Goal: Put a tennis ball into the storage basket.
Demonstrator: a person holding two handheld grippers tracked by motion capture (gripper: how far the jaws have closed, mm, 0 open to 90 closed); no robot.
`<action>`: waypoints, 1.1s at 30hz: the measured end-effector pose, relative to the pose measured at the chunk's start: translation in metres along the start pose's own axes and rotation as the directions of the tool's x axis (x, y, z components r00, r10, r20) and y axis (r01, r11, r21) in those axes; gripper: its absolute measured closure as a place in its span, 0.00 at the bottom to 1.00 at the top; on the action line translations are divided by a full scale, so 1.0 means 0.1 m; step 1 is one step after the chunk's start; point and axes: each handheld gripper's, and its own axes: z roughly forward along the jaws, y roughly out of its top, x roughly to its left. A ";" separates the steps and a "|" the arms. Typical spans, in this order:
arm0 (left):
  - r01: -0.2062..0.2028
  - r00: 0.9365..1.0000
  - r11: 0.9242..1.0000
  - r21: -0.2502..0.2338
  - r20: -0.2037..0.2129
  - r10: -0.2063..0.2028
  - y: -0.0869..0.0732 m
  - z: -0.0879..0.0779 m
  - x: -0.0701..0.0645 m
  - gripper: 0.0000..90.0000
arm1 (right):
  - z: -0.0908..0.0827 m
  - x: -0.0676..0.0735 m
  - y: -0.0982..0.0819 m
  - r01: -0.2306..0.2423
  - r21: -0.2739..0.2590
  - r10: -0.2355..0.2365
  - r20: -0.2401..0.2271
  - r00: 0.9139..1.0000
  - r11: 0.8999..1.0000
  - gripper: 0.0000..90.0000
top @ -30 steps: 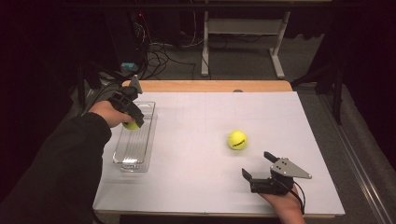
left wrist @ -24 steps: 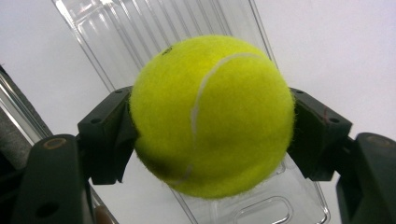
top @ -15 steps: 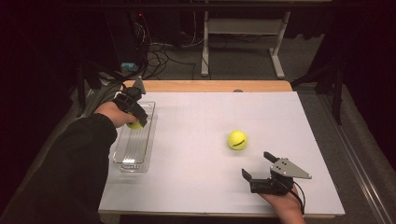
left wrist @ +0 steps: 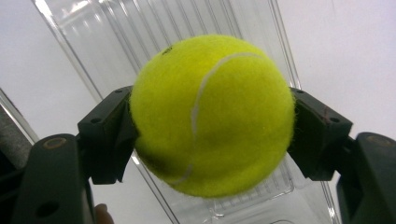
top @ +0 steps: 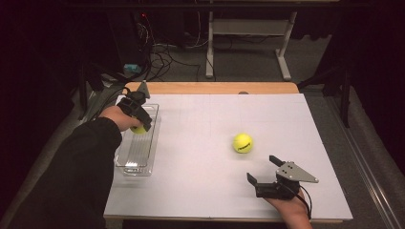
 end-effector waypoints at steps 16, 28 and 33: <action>0.009 1.000 1.000 0.000 0.017 -0.009 0.03 0.05 0.02 0.28 | 0.00 0.00 0.00 -0.003 -0.001 0.003 0.000 1.000 1.000 0.00; -0.020 0.999 0.999 -0.032 0.037 0.022 0.03 0.01 -0.02 0.25 | 0.00 0.00 0.00 -0.001 0.002 0.001 0.005 1.000 1.000 0.00; -0.041 0.999 0.999 -0.020 0.016 0.042 0.02 -0.02 -0.08 0.00 | 0.01 0.01 0.00 -0.001 0.004 0.001 0.004 1.000 1.000 0.00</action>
